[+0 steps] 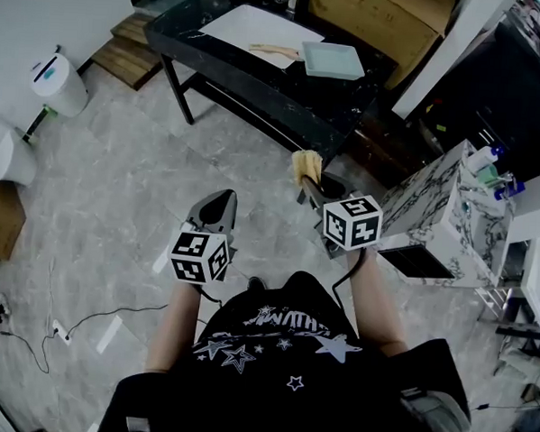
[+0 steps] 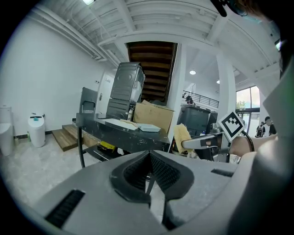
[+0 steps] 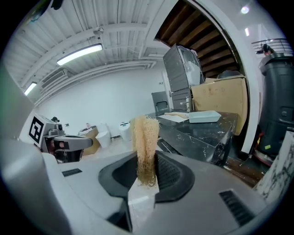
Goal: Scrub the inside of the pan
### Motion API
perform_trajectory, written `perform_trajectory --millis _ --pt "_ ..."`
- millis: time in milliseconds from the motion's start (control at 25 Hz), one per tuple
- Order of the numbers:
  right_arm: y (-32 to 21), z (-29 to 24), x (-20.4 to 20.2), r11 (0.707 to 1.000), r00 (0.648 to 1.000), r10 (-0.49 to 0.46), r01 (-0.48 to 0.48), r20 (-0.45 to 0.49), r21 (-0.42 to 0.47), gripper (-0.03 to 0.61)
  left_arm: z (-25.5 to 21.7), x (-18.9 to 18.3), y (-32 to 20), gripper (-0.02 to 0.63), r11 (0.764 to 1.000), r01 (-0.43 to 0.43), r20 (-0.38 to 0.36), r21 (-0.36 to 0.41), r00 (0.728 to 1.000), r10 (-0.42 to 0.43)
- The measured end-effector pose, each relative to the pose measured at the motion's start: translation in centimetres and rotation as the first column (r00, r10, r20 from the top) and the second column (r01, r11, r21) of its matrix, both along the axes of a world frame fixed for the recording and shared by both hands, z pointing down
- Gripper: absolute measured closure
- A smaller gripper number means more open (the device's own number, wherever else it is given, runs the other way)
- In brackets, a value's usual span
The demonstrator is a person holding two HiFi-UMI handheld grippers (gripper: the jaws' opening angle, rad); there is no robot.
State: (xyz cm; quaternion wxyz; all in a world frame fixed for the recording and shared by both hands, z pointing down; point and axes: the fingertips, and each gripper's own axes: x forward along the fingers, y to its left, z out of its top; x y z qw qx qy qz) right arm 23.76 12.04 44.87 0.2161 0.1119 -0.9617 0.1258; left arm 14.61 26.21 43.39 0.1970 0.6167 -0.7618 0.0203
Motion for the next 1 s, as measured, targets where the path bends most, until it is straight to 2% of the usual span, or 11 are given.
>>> perform_trajectory --millis 280,480,760,1000 --pt "-1.7 0.7 -1.2 0.998 0.998 0.056 -0.056 -0.019 -0.021 0.491 1.1 -2.9 0.6 0.606 1.0 0.009 -0.035 -0.012 0.999 -0.01" --pt "-4.2 2.6 -3.3 0.997 0.998 0.059 -0.061 -0.033 -0.042 0.489 2.6 -5.1 -1.3 0.606 0.999 0.024 -0.042 -0.036 0.999 -0.025" --pt "-10.8 3.3 -9.0 0.996 0.999 0.045 -0.046 -0.013 -0.072 0.489 2.4 -9.9 -8.0 0.606 0.999 0.024 -0.021 -0.047 0.999 -0.025" --pt "-18.5 2.6 -12.2 0.993 0.997 0.082 -0.082 -0.008 -0.082 0.489 1.1 -14.5 -15.8 0.606 0.999 0.015 -0.014 -0.037 1.0 -0.015"
